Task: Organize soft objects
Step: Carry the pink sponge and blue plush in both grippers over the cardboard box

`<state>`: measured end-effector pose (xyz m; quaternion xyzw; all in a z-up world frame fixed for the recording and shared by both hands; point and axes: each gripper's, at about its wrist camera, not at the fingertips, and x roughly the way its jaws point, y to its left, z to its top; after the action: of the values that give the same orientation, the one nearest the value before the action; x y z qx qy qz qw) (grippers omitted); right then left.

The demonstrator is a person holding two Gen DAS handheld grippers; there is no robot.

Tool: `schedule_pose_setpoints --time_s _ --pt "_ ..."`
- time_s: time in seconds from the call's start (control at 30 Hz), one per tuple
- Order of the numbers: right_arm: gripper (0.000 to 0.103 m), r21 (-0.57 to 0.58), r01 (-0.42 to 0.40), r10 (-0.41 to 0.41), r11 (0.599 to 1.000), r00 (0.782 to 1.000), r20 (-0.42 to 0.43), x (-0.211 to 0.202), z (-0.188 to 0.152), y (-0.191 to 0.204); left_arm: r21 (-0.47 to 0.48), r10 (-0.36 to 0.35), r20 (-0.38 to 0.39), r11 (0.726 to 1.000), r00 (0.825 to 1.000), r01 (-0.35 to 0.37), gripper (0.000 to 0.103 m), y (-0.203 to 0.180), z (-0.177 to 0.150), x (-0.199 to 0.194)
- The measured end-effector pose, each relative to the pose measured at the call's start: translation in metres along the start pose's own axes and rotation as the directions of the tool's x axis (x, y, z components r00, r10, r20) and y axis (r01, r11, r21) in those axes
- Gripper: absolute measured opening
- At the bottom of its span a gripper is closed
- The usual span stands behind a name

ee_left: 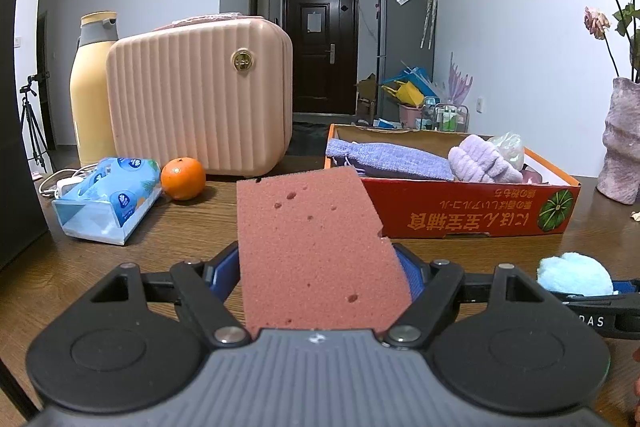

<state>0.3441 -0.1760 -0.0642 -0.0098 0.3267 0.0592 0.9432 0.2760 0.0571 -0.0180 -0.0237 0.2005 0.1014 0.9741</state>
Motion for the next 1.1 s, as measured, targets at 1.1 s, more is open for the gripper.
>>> schedule_pose_setpoints --time_s 1.1 --pt "0.071 0.11 -0.057 0.015 0.992 0.939 0.345 -0.006 0.061 -0.01 -0.059 0.009 0.15 0.998 0.989 -0.001 0.079 -0.032 0.052 0.043"
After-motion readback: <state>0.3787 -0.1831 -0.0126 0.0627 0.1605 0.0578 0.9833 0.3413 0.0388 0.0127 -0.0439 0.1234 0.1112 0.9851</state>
